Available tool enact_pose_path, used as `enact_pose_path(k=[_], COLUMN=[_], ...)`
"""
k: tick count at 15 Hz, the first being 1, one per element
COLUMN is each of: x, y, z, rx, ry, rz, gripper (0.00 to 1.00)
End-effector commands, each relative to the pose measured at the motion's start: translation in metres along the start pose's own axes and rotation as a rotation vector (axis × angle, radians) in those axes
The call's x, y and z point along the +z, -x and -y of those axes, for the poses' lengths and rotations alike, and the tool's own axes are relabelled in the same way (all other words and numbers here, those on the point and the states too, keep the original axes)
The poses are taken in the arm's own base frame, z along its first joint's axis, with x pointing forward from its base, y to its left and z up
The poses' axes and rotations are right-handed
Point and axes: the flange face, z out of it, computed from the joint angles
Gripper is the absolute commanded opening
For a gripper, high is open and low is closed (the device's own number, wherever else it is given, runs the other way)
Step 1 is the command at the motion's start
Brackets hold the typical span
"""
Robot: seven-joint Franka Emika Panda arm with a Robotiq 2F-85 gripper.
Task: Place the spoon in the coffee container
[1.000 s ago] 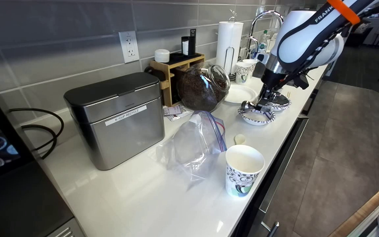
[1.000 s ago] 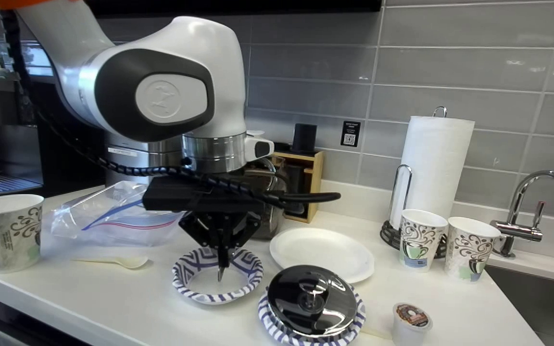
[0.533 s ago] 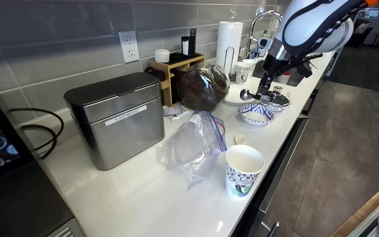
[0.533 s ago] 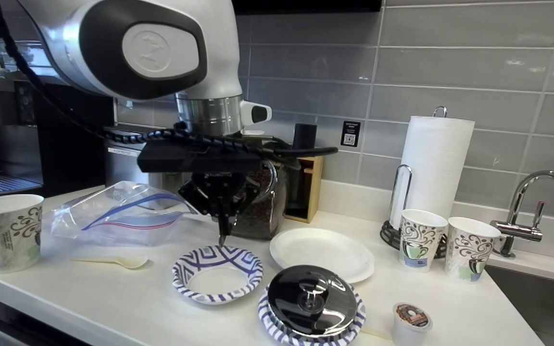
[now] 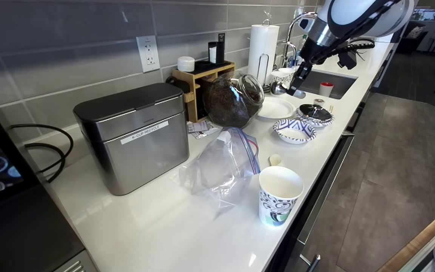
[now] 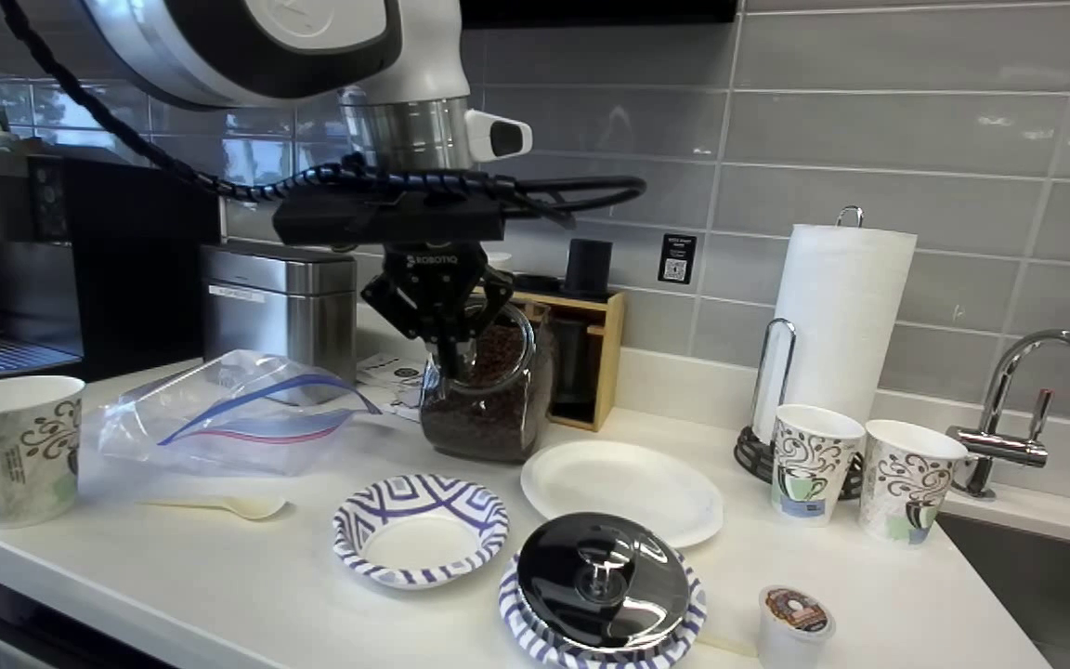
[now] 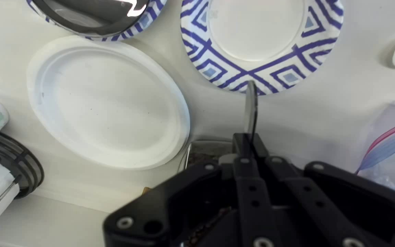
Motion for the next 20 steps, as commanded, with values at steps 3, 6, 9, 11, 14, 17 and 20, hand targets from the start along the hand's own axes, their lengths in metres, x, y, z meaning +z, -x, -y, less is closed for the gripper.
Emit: enact_pose_path(k=[3, 6, 9, 11, 14, 17, 20], x=[-0.005, -0.002, 0.004, 0.012, 0.022, 0.032, 0.04], y=[-0.014, -0.017, -0.021, -0.029, -0.039, -0.049, -0.063], z=[-0.005, -0.006, -0.005, -0.006, -0.012, -0.02, -0.026], rx=[0.038, 0.044, 0.037, 0.031, 0.031, 0.046, 0.068], ry=[0.006, 0.004, -0.017, -0.041, -0.047, -0.075, -0.115], rz=[-0.014, -0.013, -0.017, -0.016, -0.009, -0.006, -0.016], gripper=[0.03, 0.03, 0.01, 0.01, 0.01, 0.01, 0.01])
